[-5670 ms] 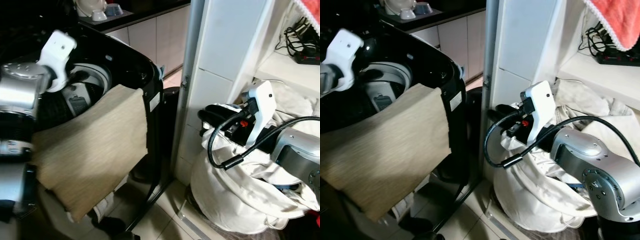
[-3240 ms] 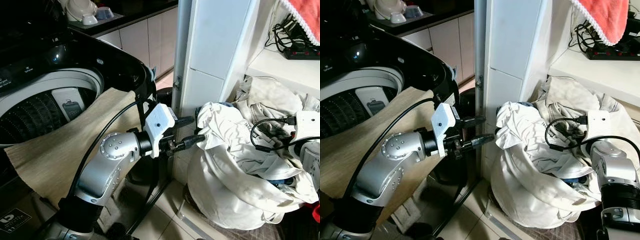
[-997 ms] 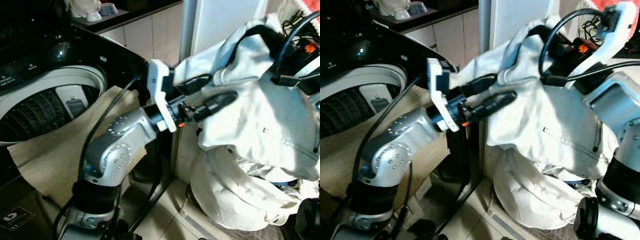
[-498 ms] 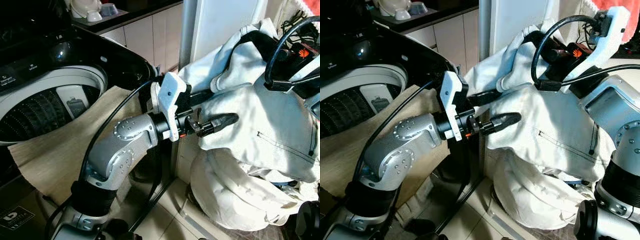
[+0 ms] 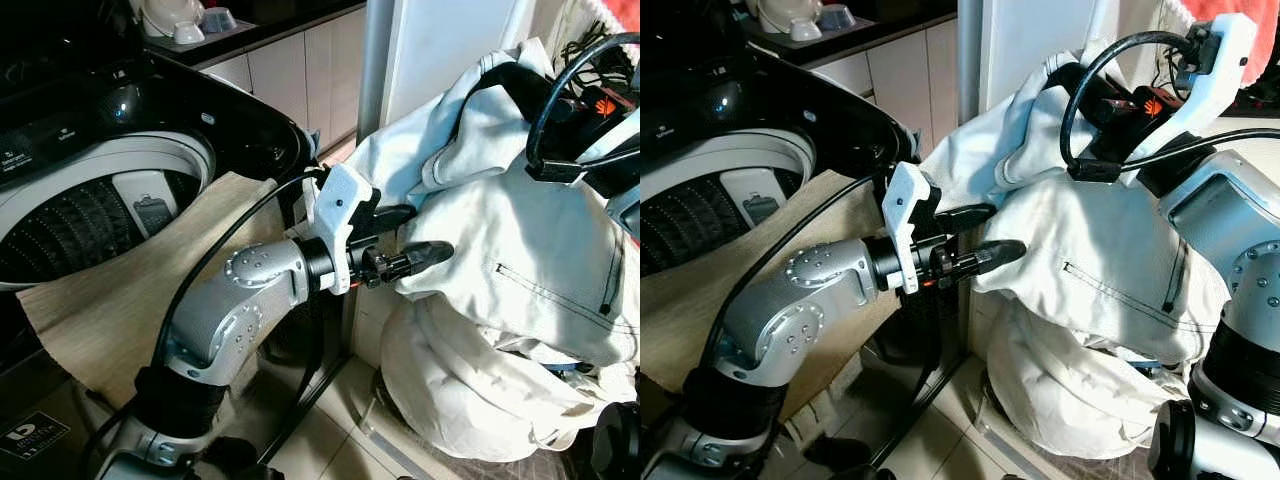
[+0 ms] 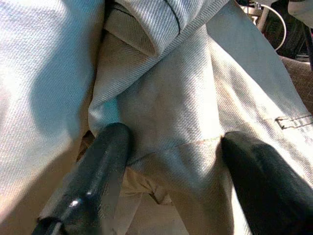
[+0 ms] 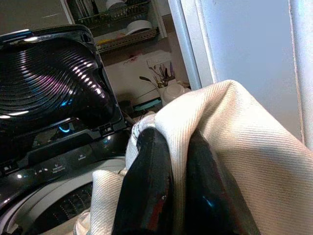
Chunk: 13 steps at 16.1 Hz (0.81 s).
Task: Clothes washing
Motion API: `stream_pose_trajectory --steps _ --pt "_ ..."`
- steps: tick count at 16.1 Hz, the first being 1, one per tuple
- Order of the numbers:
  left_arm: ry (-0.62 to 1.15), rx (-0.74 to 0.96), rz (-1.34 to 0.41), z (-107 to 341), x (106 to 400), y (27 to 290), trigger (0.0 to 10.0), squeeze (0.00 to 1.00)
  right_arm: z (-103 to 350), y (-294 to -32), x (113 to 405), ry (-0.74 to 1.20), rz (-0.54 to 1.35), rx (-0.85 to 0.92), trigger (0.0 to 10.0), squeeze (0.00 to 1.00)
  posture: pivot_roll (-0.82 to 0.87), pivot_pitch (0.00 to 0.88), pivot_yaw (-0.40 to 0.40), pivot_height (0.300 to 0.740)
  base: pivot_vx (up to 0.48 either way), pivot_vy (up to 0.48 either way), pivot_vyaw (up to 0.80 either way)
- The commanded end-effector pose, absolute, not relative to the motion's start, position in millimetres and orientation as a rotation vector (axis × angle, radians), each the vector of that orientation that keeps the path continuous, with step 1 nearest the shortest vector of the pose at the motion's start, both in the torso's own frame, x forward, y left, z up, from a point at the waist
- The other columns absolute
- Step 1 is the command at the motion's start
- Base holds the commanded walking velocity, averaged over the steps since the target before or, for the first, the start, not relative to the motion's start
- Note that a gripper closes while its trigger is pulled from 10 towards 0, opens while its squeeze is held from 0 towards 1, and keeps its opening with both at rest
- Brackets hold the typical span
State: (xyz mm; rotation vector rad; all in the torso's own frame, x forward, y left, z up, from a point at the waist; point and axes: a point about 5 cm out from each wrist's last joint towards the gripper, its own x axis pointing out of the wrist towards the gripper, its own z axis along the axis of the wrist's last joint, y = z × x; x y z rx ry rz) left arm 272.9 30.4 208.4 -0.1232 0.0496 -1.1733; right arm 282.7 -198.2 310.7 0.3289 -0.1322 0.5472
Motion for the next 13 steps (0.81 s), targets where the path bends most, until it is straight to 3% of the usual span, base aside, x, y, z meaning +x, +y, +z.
stream_pose_trajectory --steps 1,13 --pt "0.059 -0.133 -1.172 208.0 271.4 31.6 0.0 0.00 317.0 -195.4 279.7 -0.164 0.568 0.319 0.0 0.00 -0.17 0.000 0.048 0.740 0.000 0.000 0.00" --pt "0.060 -0.119 -1.132 203.9 274.6 36.2 0.0 0.00 316.6 -191.3 278.0 -0.158 0.584 0.302 0.0 0.00 -0.17 0.000 0.051 0.740 0.000 0.000 0.00"
